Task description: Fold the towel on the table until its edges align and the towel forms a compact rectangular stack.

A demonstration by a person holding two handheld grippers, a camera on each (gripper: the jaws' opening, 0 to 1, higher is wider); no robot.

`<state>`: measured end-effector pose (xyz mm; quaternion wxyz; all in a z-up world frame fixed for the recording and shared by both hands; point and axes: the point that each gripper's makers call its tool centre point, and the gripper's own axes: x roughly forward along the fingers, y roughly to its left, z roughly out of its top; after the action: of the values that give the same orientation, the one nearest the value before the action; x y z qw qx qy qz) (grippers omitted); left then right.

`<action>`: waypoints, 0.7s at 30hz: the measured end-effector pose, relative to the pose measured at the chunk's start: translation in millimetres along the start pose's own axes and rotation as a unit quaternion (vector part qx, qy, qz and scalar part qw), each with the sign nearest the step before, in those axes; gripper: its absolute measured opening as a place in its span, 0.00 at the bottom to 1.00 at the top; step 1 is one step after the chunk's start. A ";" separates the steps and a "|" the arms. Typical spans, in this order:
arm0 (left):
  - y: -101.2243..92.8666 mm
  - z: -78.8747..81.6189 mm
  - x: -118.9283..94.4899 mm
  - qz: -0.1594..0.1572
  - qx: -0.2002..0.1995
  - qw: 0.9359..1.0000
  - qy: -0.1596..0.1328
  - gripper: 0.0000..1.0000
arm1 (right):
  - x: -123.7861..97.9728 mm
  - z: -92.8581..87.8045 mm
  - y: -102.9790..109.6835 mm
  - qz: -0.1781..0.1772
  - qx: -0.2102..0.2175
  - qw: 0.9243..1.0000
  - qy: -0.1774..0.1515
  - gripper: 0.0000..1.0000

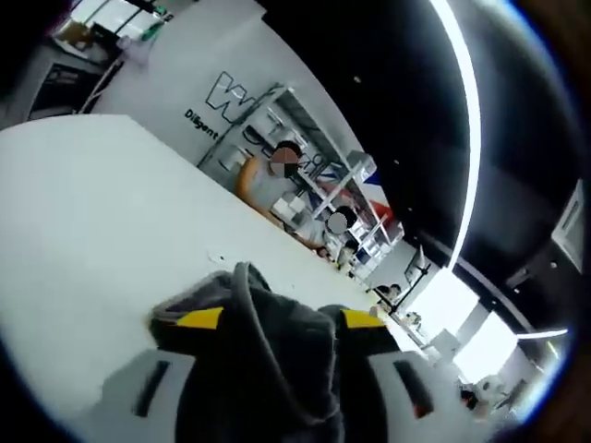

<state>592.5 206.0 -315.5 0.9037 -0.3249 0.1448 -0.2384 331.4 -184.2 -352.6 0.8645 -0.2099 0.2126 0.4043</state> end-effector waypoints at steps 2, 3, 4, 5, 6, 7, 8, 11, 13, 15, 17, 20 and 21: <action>0.9 -0.1 0.8 -0.002 -0.003 1.000 0.001 0.37 | -0.5 -0.5 0.2 0.000 0.000 1.000 0.000 0.94; 1.3 -0.1 1.2 -0.002 -0.004 1.000 0.002 0.34 | -0.7 -0.8 0.3 0.000 0.000 1.000 0.000 0.94; 1.7 -0.2 1.5 -0.003 -0.005 1.000 0.002 0.32 | -1.0 -1.0 0.4 0.001 0.000 1.000 0.000 0.94; 2.8 -1.1 1.5 -0.003 -0.005 1.000 0.004 0.31 | -1.3 -1.3 0.3 0.001 0.000 1.000 0.001 0.94; 3.2 -2.0 1.6 -0.003 -0.004 1.000 0.007 0.30 | -1.6 -1.7 0.1 0.000 0.000 1.000 0.001 0.94; 2.5 -3.3 1.0 -0.003 -0.002 1.000 0.009 0.28 | -1.6 -1.8 -0.1 0.000 0.000 1.000 0.000 0.94; 2.9 -4.4 0.8 -0.001 0.003 1.000 0.011 0.26 | -1.7 -2.2 -0.5 0.000 0.001 1.000 0.001 0.94; 4.4 -7.0 0.1 0.003 0.012 1.000 0.015 0.23 | -1.8 -3.4 -1.5 -0.002 0.003 1.000 0.001 0.94; 5.0 -7.3 -0.1 0.004 0.011 1.000 0.015 0.18 | -1.7 -3.5 -1.5 -0.001 0.003 1.000 0.001 0.94; 4.7 -7.2 -0.2 0.003 0.006 1.000 0.014 0.14 | -1.3 -3.3 -1.3 0.000 0.002 1.000 0.001 0.94; 4.0 -7.4 -0.5 0.001 0.004 1.000 0.013 0.11 | -0.7 -3.0 -1.1 0.001 0.002 1.000 0.001 0.94; 0.8 -8.7 -1.0 0.001 0.007 1.000 0.015 0.10 | -0.2 -3.0 -1.1 0.002 0.002 1.000 0.001 0.94; -1.4 -9.6 -1.4 0.001 0.009 1.000 0.016 0.09 | 0.0 -3.0 -1.3 0.002 0.002 1.000 0.001 0.94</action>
<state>586.8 200.9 -321.6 0.9043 -0.3125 0.1574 -0.2444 331.8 -186.6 -354.8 0.8638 -0.2086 0.2144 0.4053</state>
